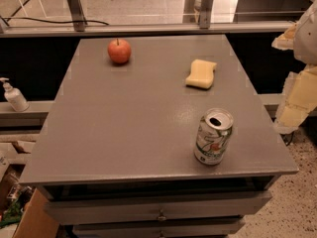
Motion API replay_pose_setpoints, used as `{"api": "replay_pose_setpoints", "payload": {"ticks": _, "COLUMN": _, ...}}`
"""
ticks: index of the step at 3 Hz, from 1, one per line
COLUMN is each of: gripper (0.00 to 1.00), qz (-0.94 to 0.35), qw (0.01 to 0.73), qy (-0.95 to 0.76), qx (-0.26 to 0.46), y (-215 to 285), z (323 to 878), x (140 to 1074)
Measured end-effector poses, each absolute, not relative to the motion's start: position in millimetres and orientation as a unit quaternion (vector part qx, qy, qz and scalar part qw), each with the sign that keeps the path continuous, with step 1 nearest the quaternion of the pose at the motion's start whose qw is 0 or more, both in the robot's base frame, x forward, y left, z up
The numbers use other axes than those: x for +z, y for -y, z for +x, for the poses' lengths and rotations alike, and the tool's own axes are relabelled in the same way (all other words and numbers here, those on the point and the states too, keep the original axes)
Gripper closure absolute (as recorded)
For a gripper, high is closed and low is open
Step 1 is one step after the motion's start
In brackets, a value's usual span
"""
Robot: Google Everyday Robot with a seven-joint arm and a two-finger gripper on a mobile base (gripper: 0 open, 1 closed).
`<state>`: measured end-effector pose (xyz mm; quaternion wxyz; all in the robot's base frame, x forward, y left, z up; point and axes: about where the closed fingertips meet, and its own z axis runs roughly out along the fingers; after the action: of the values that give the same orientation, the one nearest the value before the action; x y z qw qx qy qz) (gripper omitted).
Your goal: Pick 7up can
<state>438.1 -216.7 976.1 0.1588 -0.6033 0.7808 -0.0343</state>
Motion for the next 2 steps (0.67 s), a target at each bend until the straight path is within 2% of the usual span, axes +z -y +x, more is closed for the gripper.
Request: {"api": "replay_pose_setpoints", "payload": {"ticks": 2, "gripper": 0.0, "qz": -0.621, "qw": 0.166, "qy": -0.766, "qx": -0.03, "y": 209.6, "z": 434.9, "x": 974.9}}
